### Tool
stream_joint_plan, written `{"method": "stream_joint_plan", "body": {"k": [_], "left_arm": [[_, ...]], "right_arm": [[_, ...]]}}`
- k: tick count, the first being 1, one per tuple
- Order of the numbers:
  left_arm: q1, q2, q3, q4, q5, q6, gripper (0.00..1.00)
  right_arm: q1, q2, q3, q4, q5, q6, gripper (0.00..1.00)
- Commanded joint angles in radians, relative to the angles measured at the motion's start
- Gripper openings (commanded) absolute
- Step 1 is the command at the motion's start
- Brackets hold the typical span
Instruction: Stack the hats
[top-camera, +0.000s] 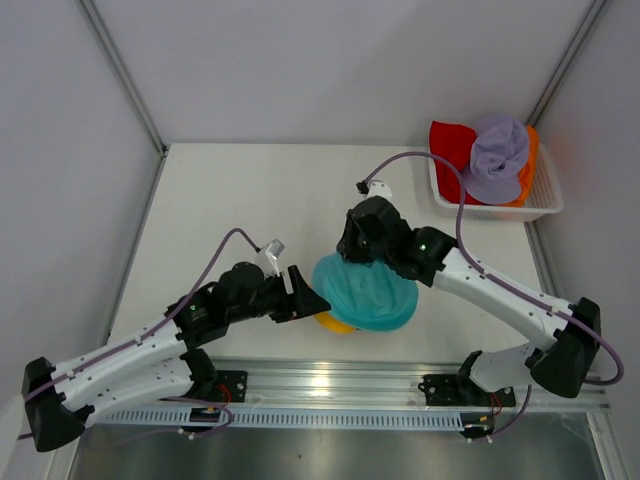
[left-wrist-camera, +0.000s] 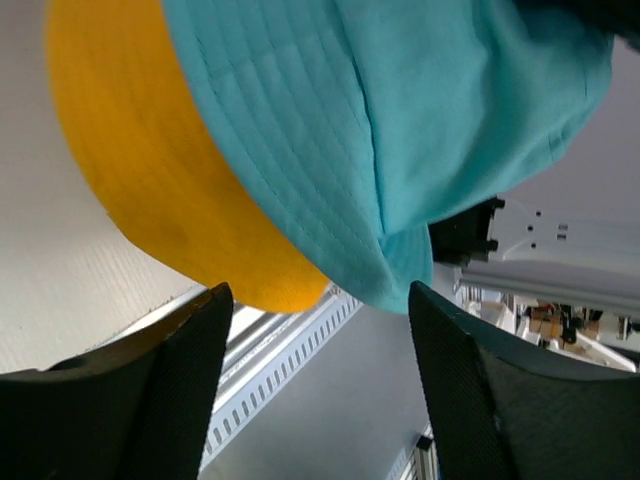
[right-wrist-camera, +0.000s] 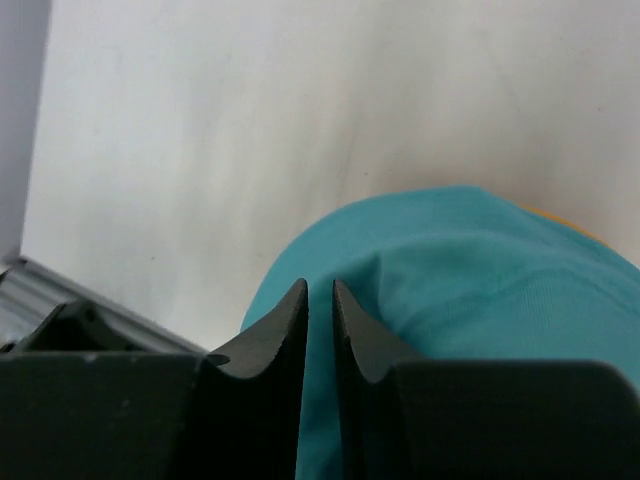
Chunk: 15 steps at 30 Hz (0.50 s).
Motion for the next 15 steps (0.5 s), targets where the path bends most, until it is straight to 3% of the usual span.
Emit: {"method": "stream_joint_plan", "body": {"k": [1,7,11,14,15], "left_arm": [[0.004,0.029,-0.020,0.089,-0.104,-0.024,0.72],[0.056,0.063,-0.091,0.336,-0.089,-0.072,0.67],[0.056,0.125,-0.040,0.342,-0.067,-0.061,0.63],[0.056,0.167,-0.051,0.408,-0.055,-0.082,0.52],[0.056,0.188,-0.052,0.431,-0.052,-0.089,0.44]], "right_arm": [[-0.001,0.100,-0.014,-0.140,0.124,0.072,0.19],[-0.037,0.105,-0.038,-0.067,0.138,0.084,0.23],[-0.079,0.084,-0.064,-0.038,0.155,0.067,0.25],[-0.111,0.061,-0.108,0.008,0.172,0.055,0.25],[-0.119,0.047,-0.122,0.025,0.174,0.052,0.25]]}}
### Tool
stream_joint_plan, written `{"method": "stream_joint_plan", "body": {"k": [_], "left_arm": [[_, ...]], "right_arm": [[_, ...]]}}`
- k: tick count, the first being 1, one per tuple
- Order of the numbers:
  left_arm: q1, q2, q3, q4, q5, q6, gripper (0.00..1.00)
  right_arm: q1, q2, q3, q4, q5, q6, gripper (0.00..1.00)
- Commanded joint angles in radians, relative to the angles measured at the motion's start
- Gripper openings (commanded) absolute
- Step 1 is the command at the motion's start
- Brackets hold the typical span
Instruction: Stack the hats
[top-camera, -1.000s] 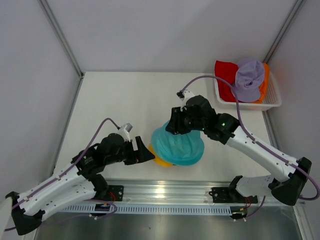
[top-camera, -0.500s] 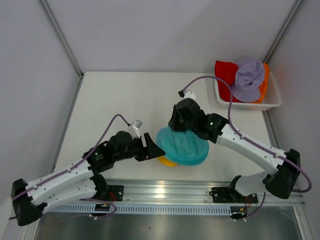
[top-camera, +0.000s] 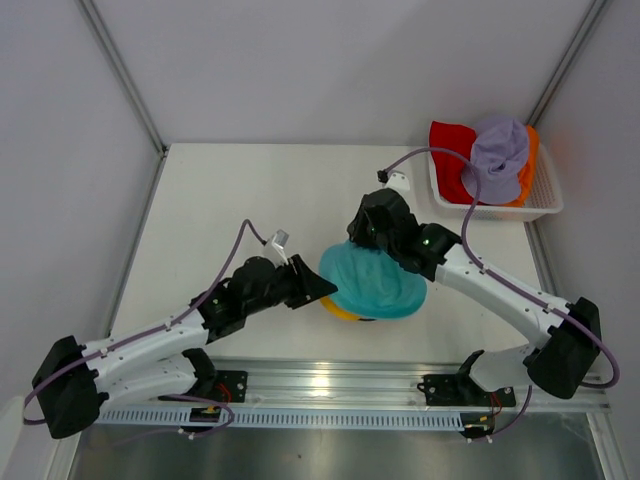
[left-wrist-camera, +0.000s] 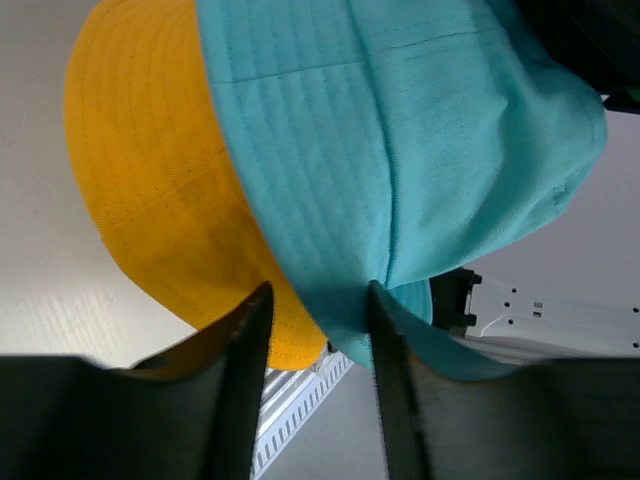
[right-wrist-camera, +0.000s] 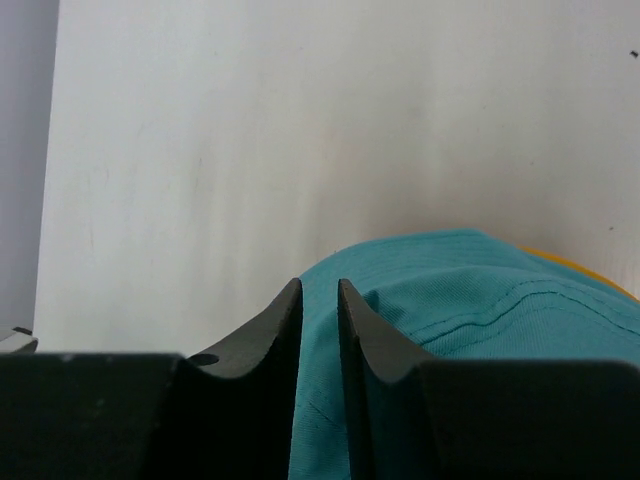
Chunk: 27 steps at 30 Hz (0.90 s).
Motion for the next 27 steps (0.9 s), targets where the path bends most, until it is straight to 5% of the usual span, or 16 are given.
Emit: {"method": "stream_joint_plan", "body": {"k": [1,8,14,20,25,27], "left_arm": [[0.006,0.041,0.026,0.114,0.010,-0.033,0.40],[0.043,0.069,0.017,0.095,-0.004,0.006,0.01],[0.083,0.052,-0.055,0.056,-0.036,0.116,0.02],[0.081,0.133,-0.215,0.366,0.099,0.368,0.04],[0.083,0.161,-0.220,0.294,0.052,0.423,0.16],[0.083,0.097,-0.197,0.254,0.067,0.431,0.35]], "right_arm": [[-0.046,0.008,-0.105,-0.057,0.074,-0.012,0.25],[-0.078,0.007,-0.185,0.043,0.123,-0.032,0.29],[-0.104,0.030,-0.211,0.071,0.119,-0.038,0.30],[-0.127,0.050,-0.222,0.080,0.108,-0.035,0.30],[-0.133,0.051,-0.219,0.065,0.117,-0.024,0.30],[-0.133,0.048,-0.213,0.062,0.114,-0.026,0.30]]}}
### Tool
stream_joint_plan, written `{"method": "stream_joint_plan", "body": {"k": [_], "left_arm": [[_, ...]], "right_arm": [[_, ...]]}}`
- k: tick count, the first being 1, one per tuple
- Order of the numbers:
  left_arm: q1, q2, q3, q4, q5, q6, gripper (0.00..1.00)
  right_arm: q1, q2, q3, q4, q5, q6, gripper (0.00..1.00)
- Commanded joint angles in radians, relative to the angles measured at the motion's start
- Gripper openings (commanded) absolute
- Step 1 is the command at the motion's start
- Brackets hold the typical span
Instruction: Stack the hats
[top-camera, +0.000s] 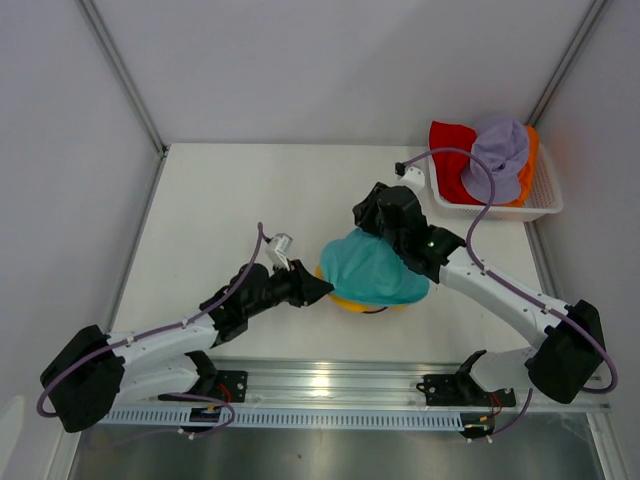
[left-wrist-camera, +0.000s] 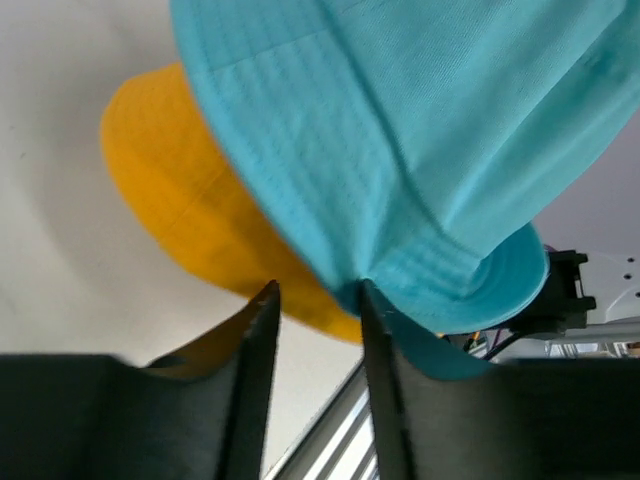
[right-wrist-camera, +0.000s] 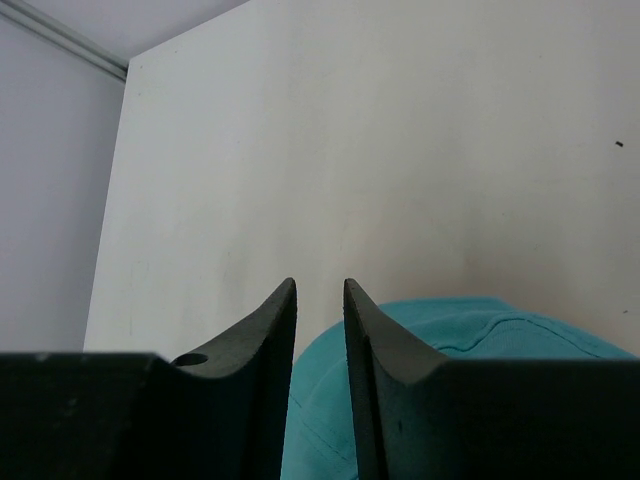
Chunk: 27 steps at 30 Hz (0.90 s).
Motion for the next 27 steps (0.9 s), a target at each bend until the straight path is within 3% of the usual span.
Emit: {"method": "stream_joint_plan", "body": {"k": [1,3,4,7,12,16,20,23,27], "left_arm": [[0.011,-0.065,-0.019,-0.254,-0.001,0.121,0.43],[0.009,-0.144,-0.014,-0.290,0.013,0.123,0.64],[0.008,-0.225,-0.017,-0.298,0.020,0.109,0.70],[-0.017,-0.370,-0.024,-0.369,-0.002,0.079,0.74],[-0.090,-0.455,0.059,-0.463,-0.107,0.031,0.75],[-0.176,-0.329,0.201,-0.529,-0.214,-0.144,0.71],[-0.372,-0.107,0.390,-0.544,-0.340,-0.089,0.67],[-0.435,0.059,0.532,-0.668,-0.425,-0.046,0.67],[-0.443,0.165,0.636,-0.816,-0.536,-0.141,0.65]], "right_arm": [[-0.046,0.071,-0.079,-0.234,0.069,-0.027,0.30],[-0.043,0.068,-0.076,-0.234,0.066,-0.025,0.30],[-0.041,0.065,-0.076,-0.231,0.067,-0.025,0.30],[-0.030,0.068,-0.073,-0.237,0.070,-0.016,0.29],[-0.007,0.079,-0.065,-0.257,0.086,0.010,0.29],[-0.004,0.074,-0.056,-0.288,0.104,0.035,0.29],[-0.004,0.065,-0.058,-0.294,0.112,0.041,0.30],[0.000,0.062,-0.051,-0.300,0.112,0.039,0.29],[0.009,0.050,-0.058,-0.294,0.116,0.039,0.30]]}}
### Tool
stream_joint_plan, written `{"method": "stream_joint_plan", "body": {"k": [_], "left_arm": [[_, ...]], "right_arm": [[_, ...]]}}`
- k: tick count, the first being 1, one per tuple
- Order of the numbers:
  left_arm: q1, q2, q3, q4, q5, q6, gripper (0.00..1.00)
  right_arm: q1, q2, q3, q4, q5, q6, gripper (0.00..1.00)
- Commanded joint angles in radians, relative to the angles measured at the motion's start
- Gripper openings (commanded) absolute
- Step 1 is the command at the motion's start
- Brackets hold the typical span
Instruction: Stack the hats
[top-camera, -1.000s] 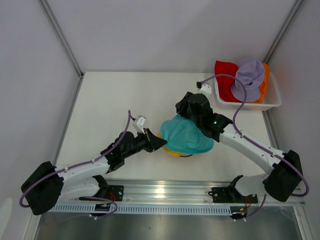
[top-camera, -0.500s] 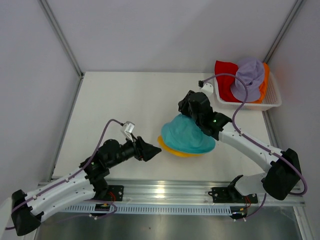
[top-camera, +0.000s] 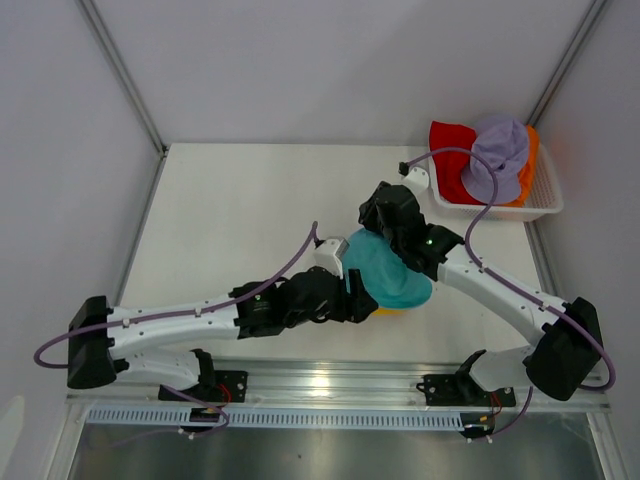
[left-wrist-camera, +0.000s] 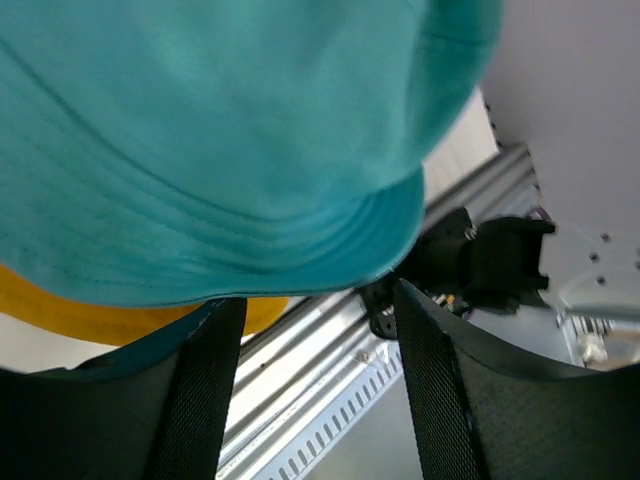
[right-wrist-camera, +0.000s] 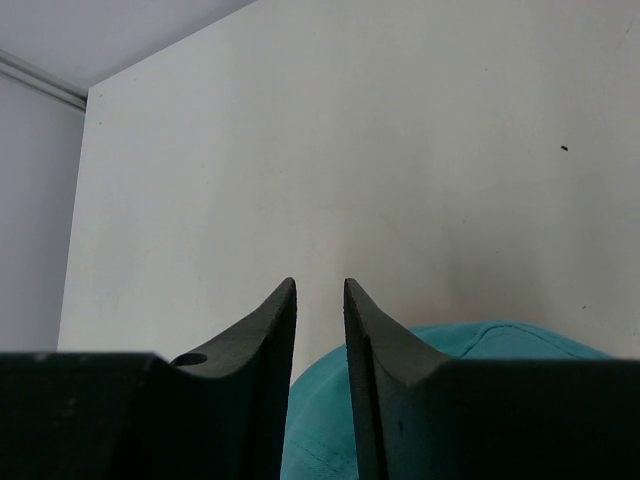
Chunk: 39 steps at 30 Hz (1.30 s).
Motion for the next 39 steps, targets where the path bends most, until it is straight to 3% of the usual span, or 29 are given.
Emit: {"method": "stream_joint_plan", "body": {"k": [1,6,9,10,11,14,19,23,28,31,34,39], "left_arm": [[-0.008,0.052,0.092,-0.161,-0.175,-0.078,0.63],[-0.008,0.124,0.115,-0.206,-0.243,-0.195,0.56],[-0.006,0.147,0.115,-0.206,-0.223,-0.214,0.29],[-0.008,0.148,0.115,-0.213,-0.218,-0.220,0.04],[-0.008,0.147,0.112,-0.226,-0.215,-0.227,0.01],[-0.005,0.094,0.015,-0.192,-0.160,-0.221,0.01],[0.011,-0.051,-0.215,0.251,-0.073,-0.087,0.01],[0.011,-0.036,-0.331,0.484,-0.048,0.224,0.01],[0.012,0.085,-0.453,0.766,-0.063,0.372,0.01],[0.015,0.157,-0.451,0.833,-0.046,0.424,0.01],[0.018,0.194,-0.436,0.892,0.062,0.496,0.01],[0.017,0.176,-0.460,0.951,0.163,0.553,0.02]], "right_arm": [[0.009,0.042,-0.074,-0.252,0.028,0.022,0.31],[0.009,0.043,-0.072,-0.254,0.031,0.018,0.30],[0.008,0.042,-0.072,-0.249,0.033,0.016,0.31],[0.008,0.042,-0.071,-0.249,0.034,0.014,0.31],[0.006,0.043,-0.071,-0.251,0.034,0.014,0.31],[-0.006,0.045,-0.066,-0.252,0.030,0.008,0.31],[-0.030,0.043,-0.067,-0.240,0.017,-0.001,0.31],[-0.040,0.053,-0.057,-0.235,0.010,-0.013,0.31],[-0.044,0.065,-0.057,-0.231,0.002,-0.019,0.31],[-0.046,0.071,-0.058,-0.234,-0.004,-0.016,0.31],[-0.044,0.071,-0.058,-0.226,-0.015,-0.016,0.31],[-0.047,0.071,-0.048,-0.226,-0.020,-0.033,0.31]]}}
